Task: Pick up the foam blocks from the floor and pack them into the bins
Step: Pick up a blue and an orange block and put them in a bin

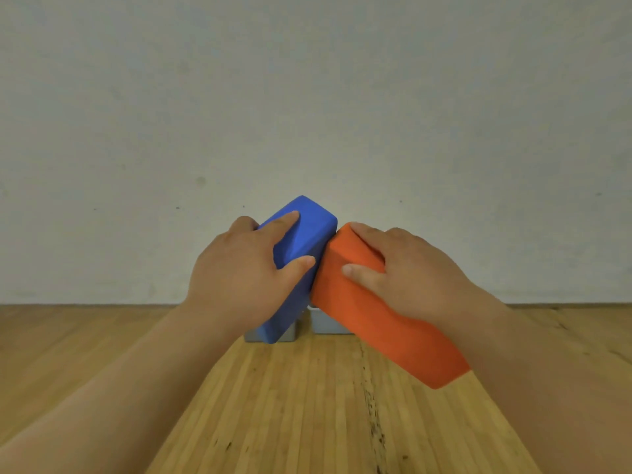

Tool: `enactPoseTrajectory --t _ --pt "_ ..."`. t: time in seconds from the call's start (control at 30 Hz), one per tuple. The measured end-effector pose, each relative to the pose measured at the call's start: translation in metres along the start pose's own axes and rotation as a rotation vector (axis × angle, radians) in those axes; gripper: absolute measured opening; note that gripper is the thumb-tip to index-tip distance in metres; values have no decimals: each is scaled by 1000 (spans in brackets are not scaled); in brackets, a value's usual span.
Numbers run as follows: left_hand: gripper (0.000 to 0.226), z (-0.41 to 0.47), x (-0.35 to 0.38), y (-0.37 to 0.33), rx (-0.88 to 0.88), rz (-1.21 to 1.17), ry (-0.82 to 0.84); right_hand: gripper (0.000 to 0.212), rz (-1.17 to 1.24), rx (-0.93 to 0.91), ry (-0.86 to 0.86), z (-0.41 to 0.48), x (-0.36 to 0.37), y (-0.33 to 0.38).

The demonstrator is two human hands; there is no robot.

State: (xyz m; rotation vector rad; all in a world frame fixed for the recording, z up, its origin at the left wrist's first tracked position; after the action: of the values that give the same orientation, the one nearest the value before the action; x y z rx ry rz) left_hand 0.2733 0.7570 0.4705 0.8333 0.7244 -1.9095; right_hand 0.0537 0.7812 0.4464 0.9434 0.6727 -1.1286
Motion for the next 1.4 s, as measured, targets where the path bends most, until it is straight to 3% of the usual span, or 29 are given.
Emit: enactPoseTrajectory --t 0.33,0.53,0.8,1.1,1.4 --pt "72 121 91 -110 -13 -2 -23 74 -31 -31 3 94 -28 -161" --pt "71 189 152 -136 -42 5 -12 74 -6 -64 44 163 -13 -232" --pt "73 296 240 -89 -2 14 9 72 16 -44 11 278 58 -271" --pt "72 480 338 -5 86 3 30 73 10 52 -52 466 140 -300" --pt "72 614 494 10 53 11 107 72 51 45 6 610 232 -415"
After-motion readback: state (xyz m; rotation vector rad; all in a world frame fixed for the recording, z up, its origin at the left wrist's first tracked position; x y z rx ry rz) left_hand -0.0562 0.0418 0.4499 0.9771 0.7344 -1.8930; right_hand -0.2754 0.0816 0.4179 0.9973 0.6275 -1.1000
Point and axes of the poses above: each hand's wrist, its own z-axis towards the middle knuckle, its own x-axis out of the palm, y = z × x, the point moved 7 cm from there along z, towards the middle knuckle, and after that the axes turned 3 degrees about z, right-handed, at the moved point
